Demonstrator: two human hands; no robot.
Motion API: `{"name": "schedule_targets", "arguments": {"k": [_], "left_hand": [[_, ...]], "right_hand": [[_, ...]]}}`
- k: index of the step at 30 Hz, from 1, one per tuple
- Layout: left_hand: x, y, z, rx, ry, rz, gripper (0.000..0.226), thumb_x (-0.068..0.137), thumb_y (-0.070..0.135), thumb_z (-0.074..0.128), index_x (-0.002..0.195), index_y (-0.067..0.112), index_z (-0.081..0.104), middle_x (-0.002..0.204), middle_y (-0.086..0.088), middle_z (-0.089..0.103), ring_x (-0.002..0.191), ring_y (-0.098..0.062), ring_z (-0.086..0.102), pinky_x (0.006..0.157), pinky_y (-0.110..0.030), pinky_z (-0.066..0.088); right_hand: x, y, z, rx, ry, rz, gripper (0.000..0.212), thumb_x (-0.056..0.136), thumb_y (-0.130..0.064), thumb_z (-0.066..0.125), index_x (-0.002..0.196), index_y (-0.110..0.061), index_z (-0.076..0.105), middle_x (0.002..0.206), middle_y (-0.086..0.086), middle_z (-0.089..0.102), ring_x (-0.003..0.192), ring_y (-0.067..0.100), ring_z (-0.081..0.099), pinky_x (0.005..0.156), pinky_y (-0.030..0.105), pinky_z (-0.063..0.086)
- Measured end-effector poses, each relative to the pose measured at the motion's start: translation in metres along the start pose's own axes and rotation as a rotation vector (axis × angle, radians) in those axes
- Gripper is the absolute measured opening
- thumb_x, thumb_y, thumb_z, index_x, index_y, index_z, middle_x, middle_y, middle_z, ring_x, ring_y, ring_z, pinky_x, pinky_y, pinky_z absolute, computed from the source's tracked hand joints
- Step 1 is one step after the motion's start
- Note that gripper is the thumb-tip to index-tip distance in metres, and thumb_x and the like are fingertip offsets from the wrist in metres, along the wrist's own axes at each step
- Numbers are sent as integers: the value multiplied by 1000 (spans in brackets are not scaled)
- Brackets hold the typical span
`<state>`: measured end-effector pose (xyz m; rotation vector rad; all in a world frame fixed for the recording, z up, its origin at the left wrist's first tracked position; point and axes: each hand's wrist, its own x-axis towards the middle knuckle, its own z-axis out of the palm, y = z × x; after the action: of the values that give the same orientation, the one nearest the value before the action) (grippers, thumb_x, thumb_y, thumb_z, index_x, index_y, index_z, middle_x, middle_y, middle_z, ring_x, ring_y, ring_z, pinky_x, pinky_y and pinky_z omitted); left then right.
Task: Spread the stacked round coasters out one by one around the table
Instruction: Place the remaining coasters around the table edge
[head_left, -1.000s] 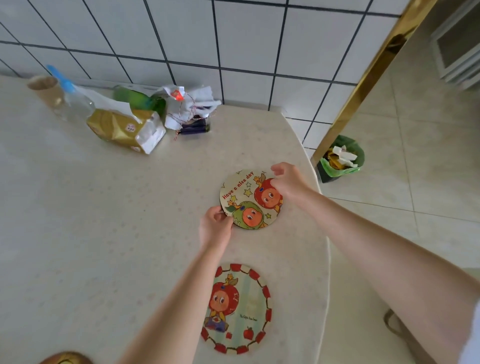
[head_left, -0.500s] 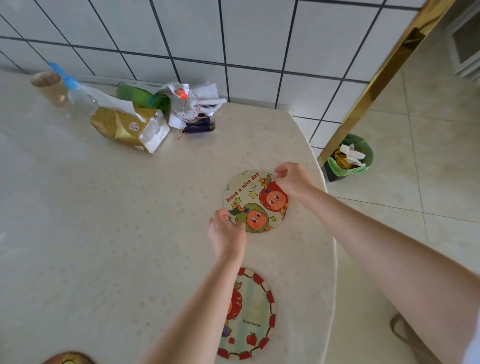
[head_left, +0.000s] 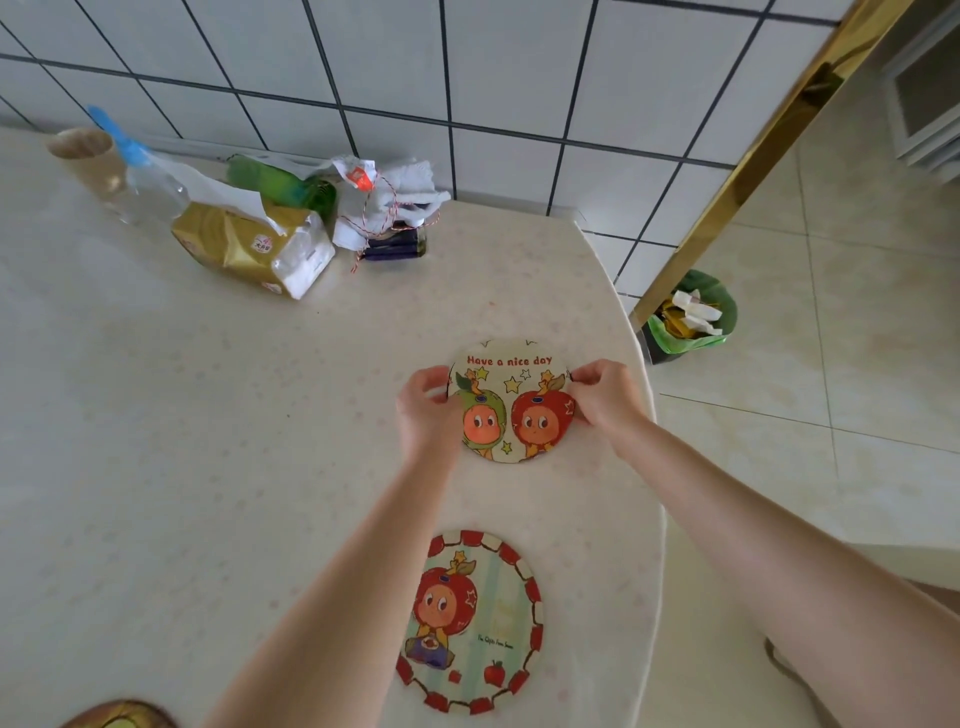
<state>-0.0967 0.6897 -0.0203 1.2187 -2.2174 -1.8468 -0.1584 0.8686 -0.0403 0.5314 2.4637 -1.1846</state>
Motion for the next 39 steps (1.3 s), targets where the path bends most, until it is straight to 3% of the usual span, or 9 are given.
{"name": "schedule_targets", "arguments": {"k": [5, 11, 15, 19, 23, 26, 31, 36, 39], "left_hand": [[20, 7, 2, 108, -12, 42, 27, 84, -3, 56, 93, 21, 65, 89, 7, 66, 76, -3, 63, 56, -22, 51], [25, -4, -13, 315, -74, 68, 31, 87, 3, 52, 110, 16, 67, 100, -2, 65, 85, -19, 62, 57, -23, 47], [6, -24, -40, 374, -105, 109, 33, 86, 7, 60, 118, 17, 63, 104, 4, 62, 96, -16, 61, 77, -29, 52], [-42, -69, -74, 409, -86, 39, 34, 86, 5, 54, 115, 20, 64, 109, 5, 63, 98, -12, 60, 81, -29, 54], [-91, -106, -96, 434, -81, 60, 27, 88, 9, 58, 112, 15, 66, 102, 7, 59, 88, -3, 57, 76, -19, 48], [-120, -123, -103, 430, -28, 63, 24, 89, 8, 60, 111, 11, 68, 107, 2, 60, 92, -12, 59, 75, -13, 44], [-142, -133, -104, 401, 66, -3, 31, 88, 0, 57, 117, 8, 65, 111, -3, 59, 107, -24, 58, 96, -38, 49], [-148, -141, -106, 370, 136, -35, 34, 87, -5, 52, 114, 10, 66, 104, -1, 59, 99, -21, 59, 83, -28, 47], [-151, -142, -106, 355, 125, -51, 32, 88, -5, 53, 113, 10, 67, 104, -1, 58, 98, -21, 60, 84, -29, 50]], "right_hand": [[-10, 6, 4, -134, 36, -99, 22, 83, -5, 52, 103, -10, 61, 105, 7, 63, 95, 21, 55, 71, 27, 41], [-17, 5, 3, -155, -25, -130, 35, 85, -8, 53, 119, -11, 57, 118, 9, 61, 111, 25, 54, 80, 27, 42], [-50, 16, 6, -168, -22, -169, 36, 86, -7, 53, 122, -9, 53, 114, 8, 60, 107, 22, 53, 81, 27, 41], [-108, 44, 23, -194, -99, -193, 27, 87, -5, 53, 113, -7, 58, 108, 7, 63, 101, 21, 58, 90, 32, 48], [-160, 74, 43, -184, -125, -133, 27, 85, -6, 58, 111, -10, 59, 102, 2, 65, 89, 11, 54, 79, 19, 38], [-187, 89, 49, -111, -93, -63, 30, 81, -4, 57, 109, -11, 59, 102, 1, 62, 91, 13, 55, 75, 16, 38], [-210, 101, 50, -88, -48, 30, 34, 80, -4, 56, 113, -12, 57, 108, 3, 59, 93, 14, 53, 73, 18, 37], [-216, 98, 51, -109, -56, -48, 38, 82, -2, 52, 119, -10, 59, 114, 7, 57, 93, 12, 50, 77, 18, 37], [-216, 97, 51, -130, -51, -84, 39, 84, -1, 53, 121, -11, 56, 117, 7, 53, 85, 9, 47, 63, 8, 35]]}}
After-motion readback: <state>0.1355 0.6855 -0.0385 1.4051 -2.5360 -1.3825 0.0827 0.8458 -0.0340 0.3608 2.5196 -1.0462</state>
